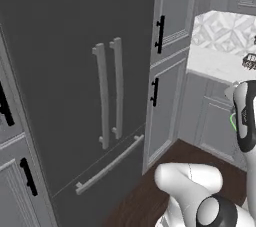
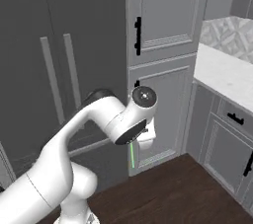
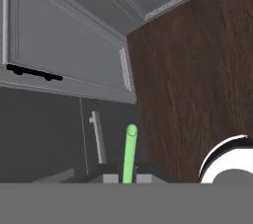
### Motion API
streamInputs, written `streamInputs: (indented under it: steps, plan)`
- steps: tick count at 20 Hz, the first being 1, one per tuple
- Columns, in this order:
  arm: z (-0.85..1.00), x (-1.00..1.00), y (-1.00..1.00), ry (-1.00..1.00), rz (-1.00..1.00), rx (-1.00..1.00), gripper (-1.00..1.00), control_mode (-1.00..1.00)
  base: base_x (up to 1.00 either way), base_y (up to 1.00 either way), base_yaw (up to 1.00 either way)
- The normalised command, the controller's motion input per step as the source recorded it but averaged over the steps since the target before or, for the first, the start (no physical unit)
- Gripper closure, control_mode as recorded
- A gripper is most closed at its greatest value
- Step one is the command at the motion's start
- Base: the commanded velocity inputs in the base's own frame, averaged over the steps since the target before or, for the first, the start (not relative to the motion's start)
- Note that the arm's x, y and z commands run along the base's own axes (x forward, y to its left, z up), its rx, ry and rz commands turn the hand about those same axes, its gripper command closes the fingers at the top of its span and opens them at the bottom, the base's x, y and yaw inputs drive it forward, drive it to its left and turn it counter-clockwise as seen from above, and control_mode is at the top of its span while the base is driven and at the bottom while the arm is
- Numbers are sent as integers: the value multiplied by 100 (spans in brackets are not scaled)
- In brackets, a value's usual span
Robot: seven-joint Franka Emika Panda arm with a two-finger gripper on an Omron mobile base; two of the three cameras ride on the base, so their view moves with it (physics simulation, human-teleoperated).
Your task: Take a straw from the drawer in front and place it inside the glass cup on the dining counter.
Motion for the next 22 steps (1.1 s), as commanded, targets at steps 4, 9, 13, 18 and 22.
streamInputs:
  steps: [4,9,13,18,22]
  plan:
    - [0,0,0,0,0,0,100,100,-84,0,55]
    - [0,0,0,0,0,0,100,100,-77,2,58]
    - [0,0,0,0,0,0,100,100,-66,19,59]
    - [0,0,0,0,0,0,100,100,-64,22,60]
    - [0,0,0,0,0,0,100,100,-69,13,59]
